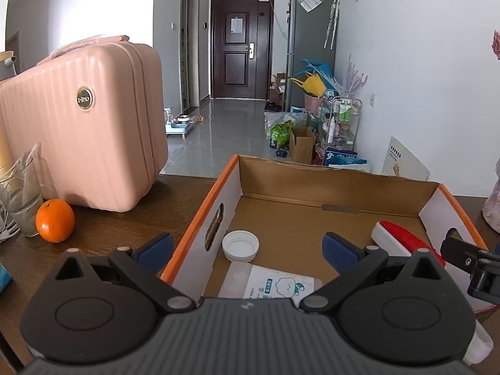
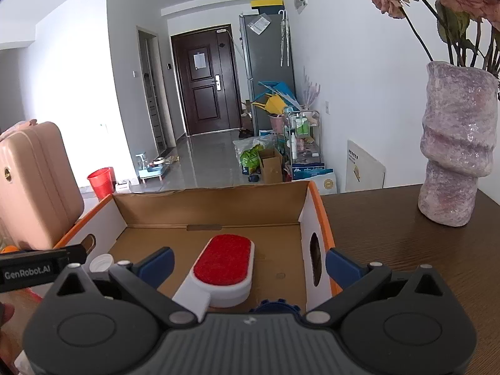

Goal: Organize rigid objects
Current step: 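Withdraw both grippers from the box back over the table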

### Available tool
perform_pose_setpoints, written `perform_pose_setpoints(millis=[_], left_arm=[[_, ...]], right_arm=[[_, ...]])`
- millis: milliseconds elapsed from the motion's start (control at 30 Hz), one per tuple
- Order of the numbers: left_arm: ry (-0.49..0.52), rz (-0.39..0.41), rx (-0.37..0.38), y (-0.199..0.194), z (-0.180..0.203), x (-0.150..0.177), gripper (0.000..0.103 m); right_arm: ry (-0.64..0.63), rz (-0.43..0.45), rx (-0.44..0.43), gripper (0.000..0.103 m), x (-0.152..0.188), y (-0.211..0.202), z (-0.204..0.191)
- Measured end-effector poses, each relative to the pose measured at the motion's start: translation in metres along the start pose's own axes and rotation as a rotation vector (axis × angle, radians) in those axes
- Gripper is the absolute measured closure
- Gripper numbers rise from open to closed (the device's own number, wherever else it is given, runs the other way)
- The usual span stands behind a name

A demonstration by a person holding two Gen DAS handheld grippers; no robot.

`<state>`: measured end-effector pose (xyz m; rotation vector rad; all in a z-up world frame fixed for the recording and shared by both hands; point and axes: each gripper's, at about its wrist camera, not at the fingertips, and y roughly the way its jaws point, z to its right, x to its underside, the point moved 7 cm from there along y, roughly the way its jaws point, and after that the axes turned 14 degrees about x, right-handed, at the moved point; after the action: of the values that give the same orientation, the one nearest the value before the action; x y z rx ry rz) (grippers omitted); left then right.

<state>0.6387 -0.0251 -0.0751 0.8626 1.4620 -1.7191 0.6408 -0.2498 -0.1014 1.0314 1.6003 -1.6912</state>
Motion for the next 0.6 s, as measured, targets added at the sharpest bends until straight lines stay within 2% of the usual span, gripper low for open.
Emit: perform_pose_setpoints(millis=[200, 600], left_arm=[[-0.001, 0.017, 0.009, -0.009, 0.002, -0.002, 0.0], [0.023, 0.048, 0.026, -0.042, 0.006, 0.008, 0.0]], right_arm=[[-0.001, 0.022, 0.023, 0.0, -0.004, -0.009, 0.001], [-0.022, 0.103, 0.004, 0.0, -0.005, -0.052, 0.001]])
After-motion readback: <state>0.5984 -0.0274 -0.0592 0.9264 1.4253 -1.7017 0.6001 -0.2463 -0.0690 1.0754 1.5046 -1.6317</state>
